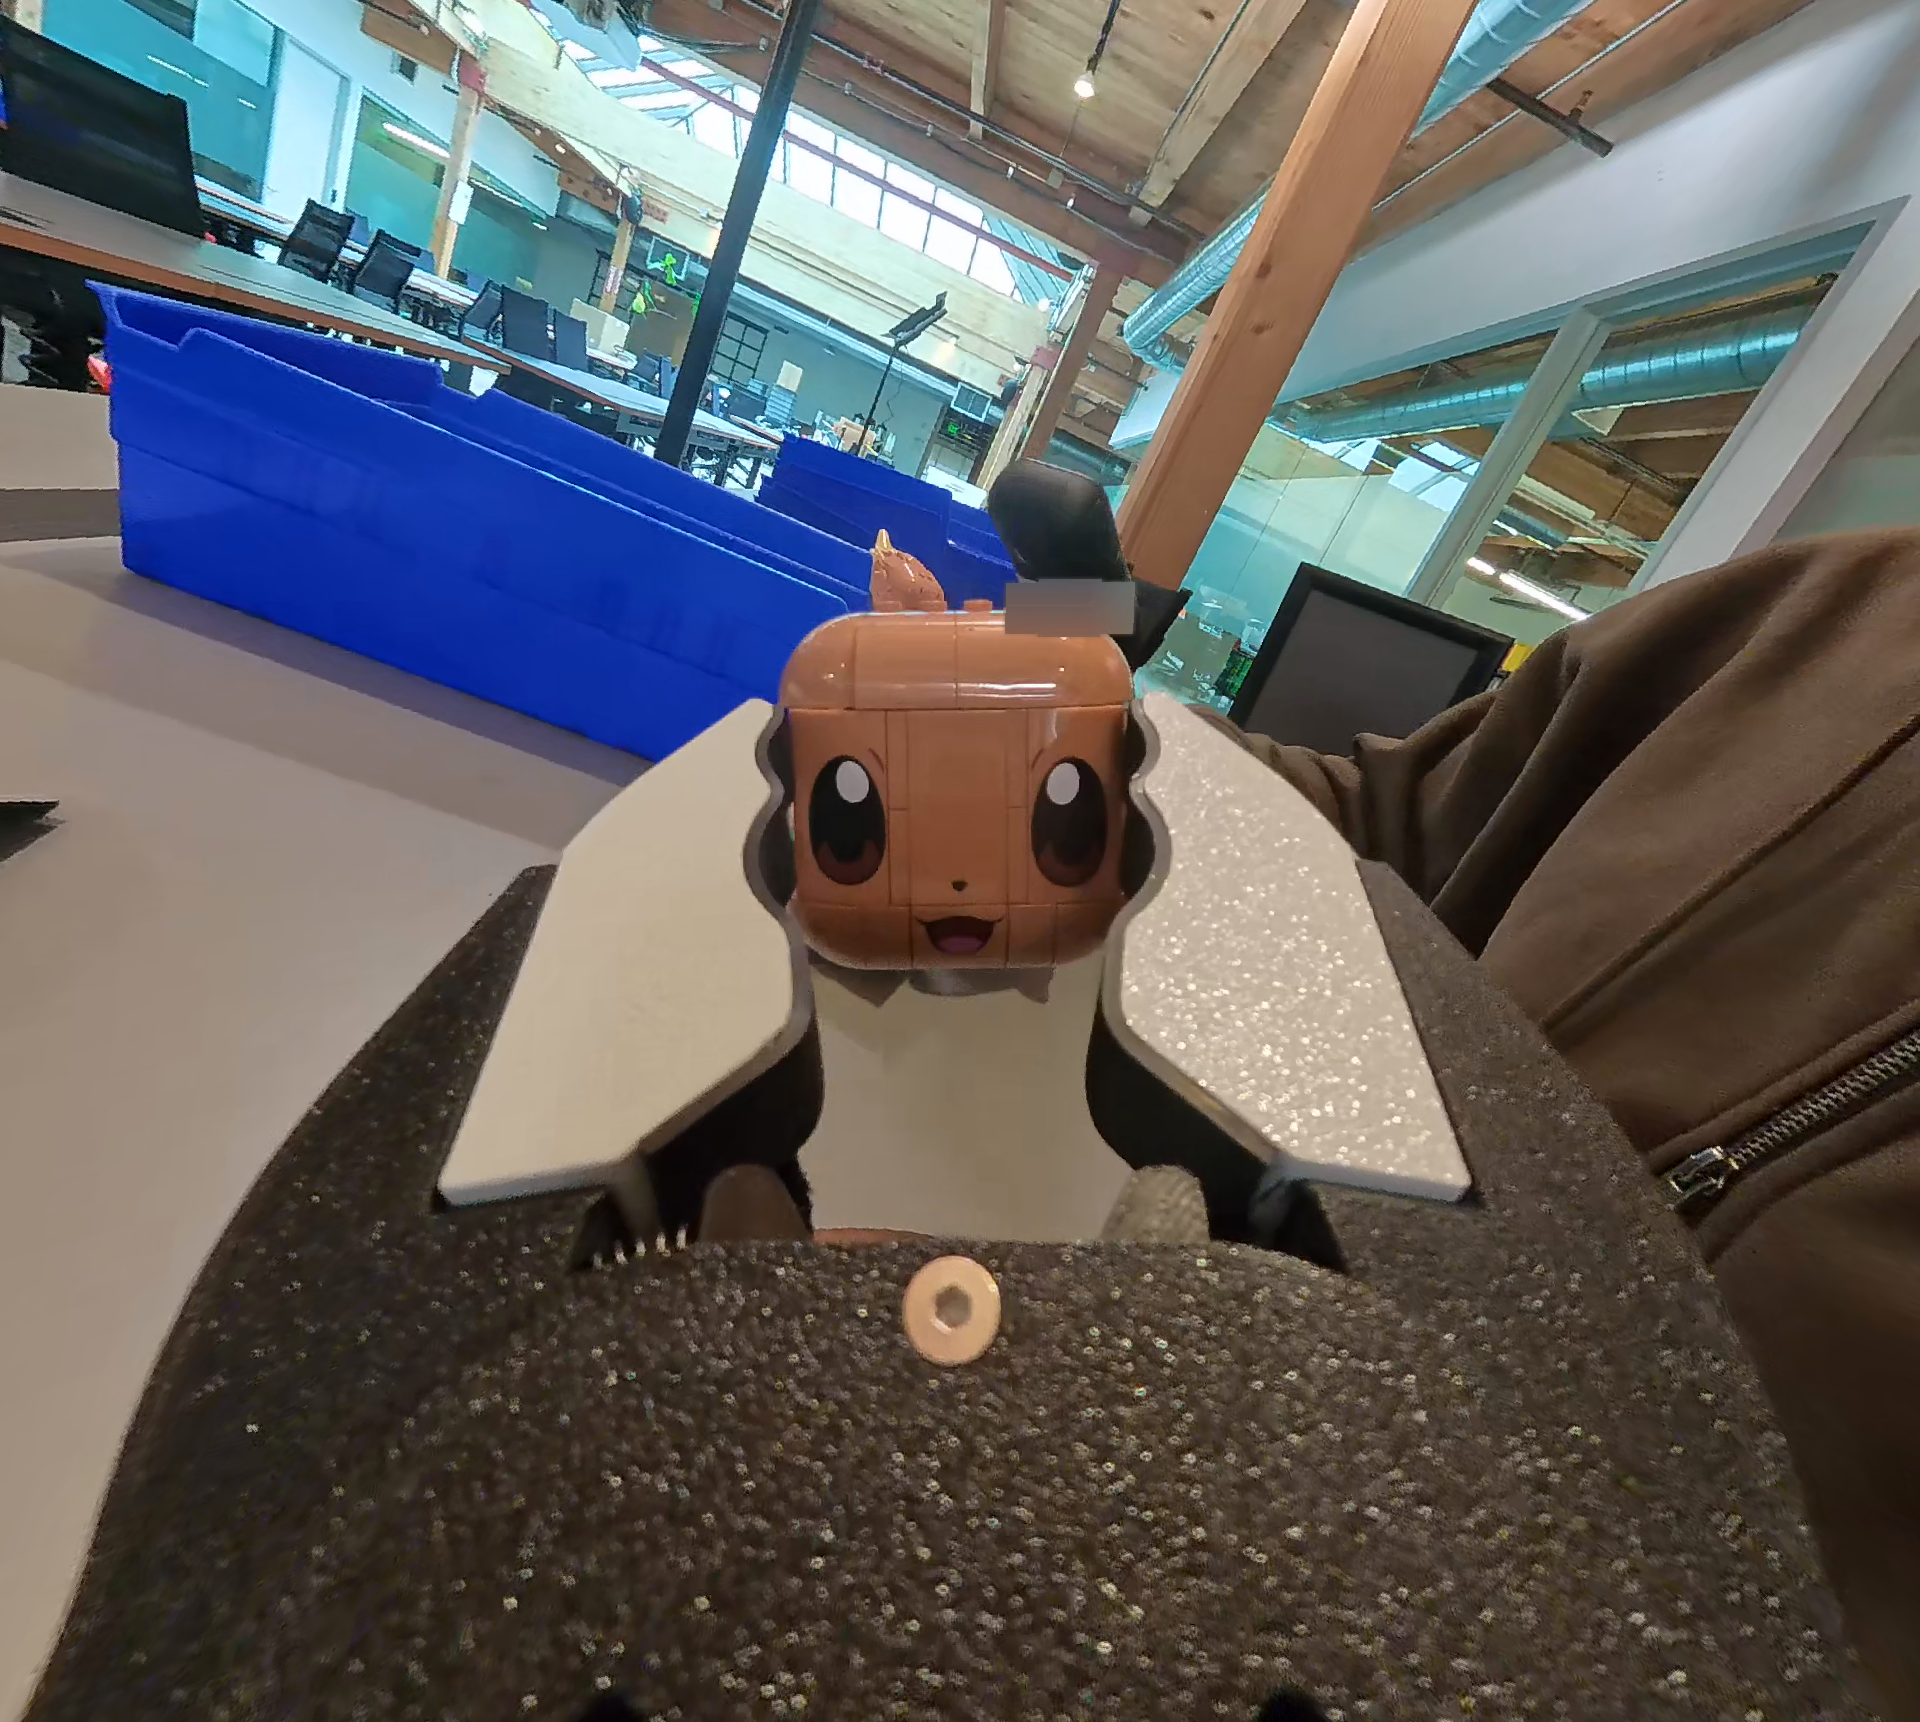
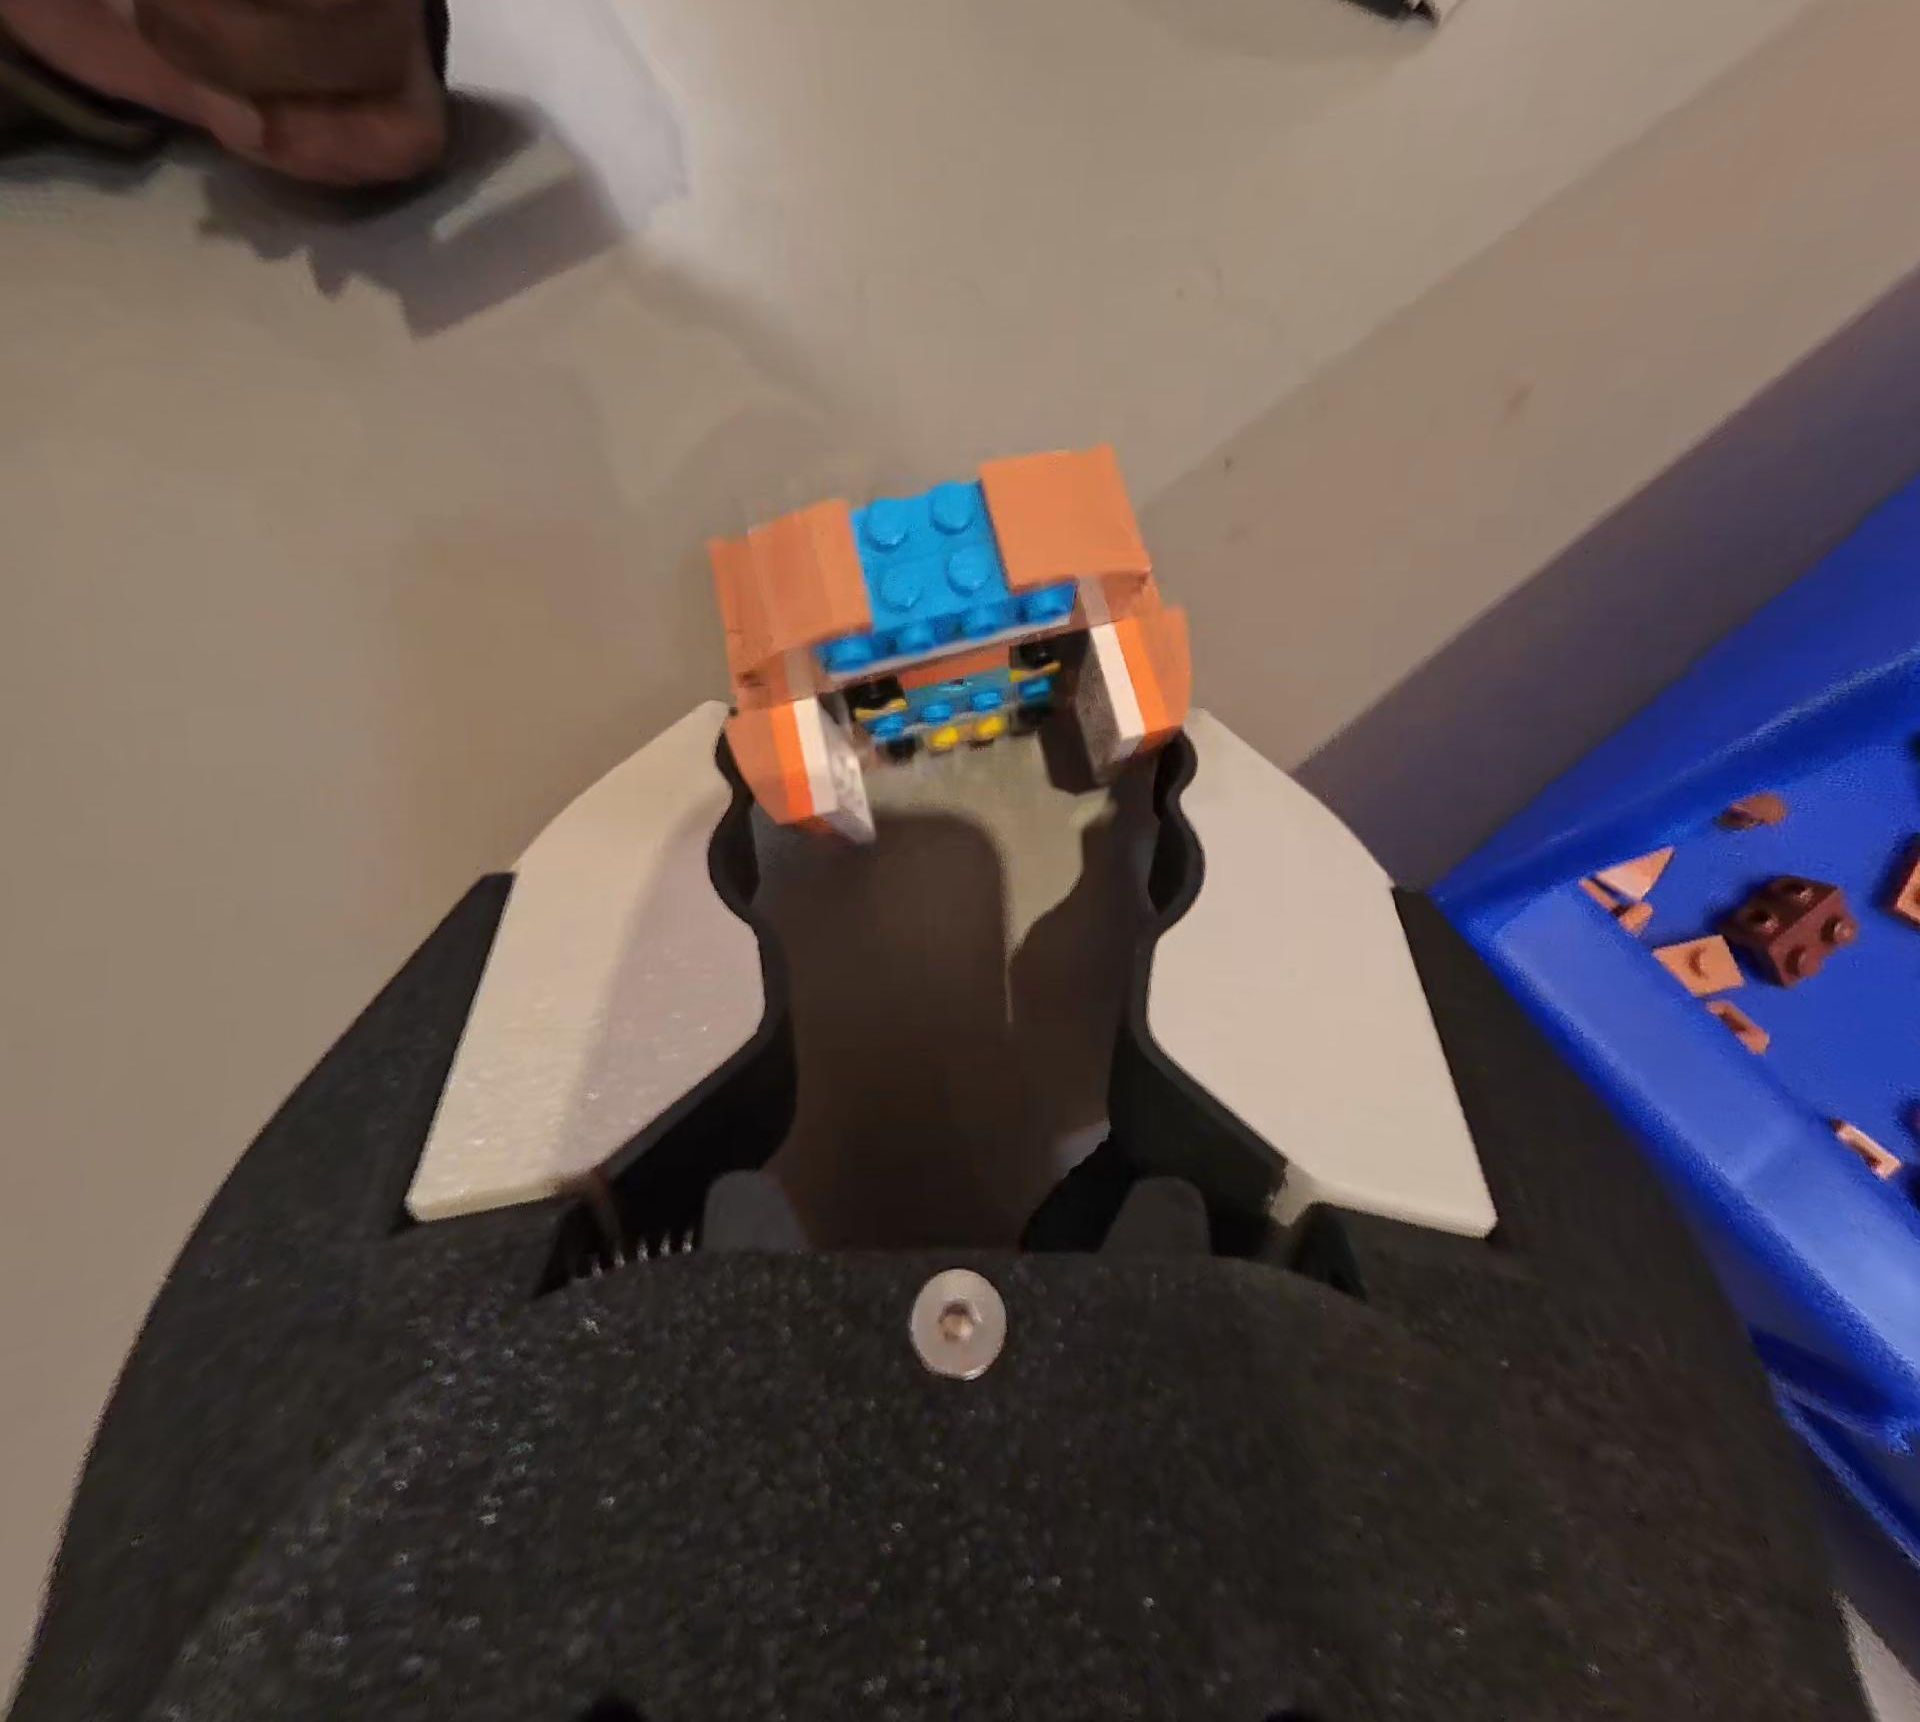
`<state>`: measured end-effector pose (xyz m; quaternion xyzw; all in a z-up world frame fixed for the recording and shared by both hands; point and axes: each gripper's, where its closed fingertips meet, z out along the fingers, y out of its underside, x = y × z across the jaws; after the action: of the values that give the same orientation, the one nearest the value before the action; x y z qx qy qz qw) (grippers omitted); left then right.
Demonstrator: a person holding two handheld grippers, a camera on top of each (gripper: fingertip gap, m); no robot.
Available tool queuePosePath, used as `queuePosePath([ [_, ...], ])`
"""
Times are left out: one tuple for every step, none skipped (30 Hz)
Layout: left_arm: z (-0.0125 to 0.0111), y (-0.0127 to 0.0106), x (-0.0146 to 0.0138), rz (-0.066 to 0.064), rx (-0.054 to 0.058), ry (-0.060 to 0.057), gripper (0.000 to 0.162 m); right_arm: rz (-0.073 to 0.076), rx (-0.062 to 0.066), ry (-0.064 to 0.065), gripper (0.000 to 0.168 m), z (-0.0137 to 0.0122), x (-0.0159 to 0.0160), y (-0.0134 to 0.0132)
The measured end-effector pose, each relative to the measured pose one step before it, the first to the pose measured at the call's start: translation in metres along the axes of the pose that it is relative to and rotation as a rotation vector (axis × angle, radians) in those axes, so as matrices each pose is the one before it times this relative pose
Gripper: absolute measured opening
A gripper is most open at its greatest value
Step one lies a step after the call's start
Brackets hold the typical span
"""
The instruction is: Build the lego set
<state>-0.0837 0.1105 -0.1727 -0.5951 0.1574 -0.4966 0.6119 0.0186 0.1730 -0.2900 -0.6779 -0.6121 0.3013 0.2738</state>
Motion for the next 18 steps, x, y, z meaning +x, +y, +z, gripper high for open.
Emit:
queuePosePath([
  [0.00044, 0.00082, 0.00028, 0.0002, -0.0046, 0.0022, 0.061, -0.0145, -0.0251, -0.0018, 0.075, -0.00110, 0.00055, 0.00543],
  [0.00036, 0.00060, 0.00021, 0.0008, -0.0046, 0.0011, 0.061, -0.0130, -0.0183, -0.0037, 0.075, -0.00096, 0.00032, 0.00423],
  [0.00035, 0.00070, 0.00024, 0.0017, -0.0040, 0.0007, 0.061, -0.0133, -0.0142, -0.0112, 0.075, -0.00076, -0.00077, 0.00342],
  [0.00026, 0.00054, 0.00030, 0.0023, -0.0037, 0.0009, 0.060, -0.0141, -0.0045, -0.0129, 0.076, -0.00073, -0.00141, 0.00162],
  [0.00025, 0.00038, 0.00020, 0.0023, -0.0027, 0.0005, 0.060, -0.0093, 0.0004, -0.0090, 0.076, -0.00087, -0.00100, 0.00061],
  [0.00025, 0.00041, 0.00015, 0.0015, -0.0023, -0.0001, 0.061, -0.0058, -0.0012, -0.0100, 0.077, -0.00051, -0.00109, 0.00060],
  [0.00017, 0.00050, 0.00005, 0.0007, -0.0028, -0.0001, 0.061, -0.0054, 0.0015, -0.0108, 0.079, -0.00016, -0.00133, -0.00004],
  [0.00025, 0.00040, 0.00007, 0.0007, -0.0028, 0.0005, 0.061, -0.0072, 0.0047, -0.0071, 0.080, -0.00041, -0.00096, -0.00066],
  [0.00021, 0.00038, 0.00018, 0.0007, -0.0026, 0.0007, 0.061, -0.0080, 0.0060, -0.0006, 0.080, -0.00038, -0.00016, -0.00077],
  [0.00018, 0.00050, 0.00017, 0.0005, -0.0028, 0.0008, 0.061, -0.0070, 0.0058, 0.0031, 0.081, -0.00041, 0.00044, -0.00076],
  [0.00027, 0.00043, 0.00009, 0.0003, -0.0033, 0.0010, 0.061, -0.0045, 0.0070, 0.0031, 0.081, -0.00033, 0.00037, -0.00106],
  [0.00020, 0.00046, 0.00021, 0.0004, -0.0025, 0.0011, 0.061, -0.0013, 0.0066, 0.0034, 0.083, -0.00023, 0.00050, -0.00102],
  [0.00017, 0.00022, -0.00002, 0.0000, -0.0015, 0.0004, 0.061, -0.0007, 0.0073, 0.0045, 0.084, -0.00018, 0.00059, -0.00125],
  [0.00019, 0.00018, 0.00004, -0.0006, -0.0012, 0.0005, 0.061, -0.0022, 0.0070, 0.0023, 0.086, 0.00003, 0.00013, -0.00128],
  [0.00004, 0.00022, -0.00010, -0.0011, -0.0015, 0.0008, 0.061, -0.0036, 0.0026, 0.0014, 0.087, 0.00016, -0.00016, -0.00069],
  [0.00010, 0.00005, -0.00002, -0.0016, -0.0009, 0.0008, 0.061, -0.0061, 0.0027, 0.0002, 0.087, 0.00053, -0.00042, -0.00062],
  [0.00008, 0.00019, -0.00009, -0.0017, -0.0006, 0.0008, 0.061, -0.0083, 0.0003, 0.0013, 0.086, 0.00066, -0.00041, -0.00031],
  [0.00009, 0.00018, 0.00004, -0.0010, -0.0014, 0.0007, 0.061, -0.0104, -0.0032, 0.0034, 0.082, 0.00054, 0.00003, 0.00014],
])
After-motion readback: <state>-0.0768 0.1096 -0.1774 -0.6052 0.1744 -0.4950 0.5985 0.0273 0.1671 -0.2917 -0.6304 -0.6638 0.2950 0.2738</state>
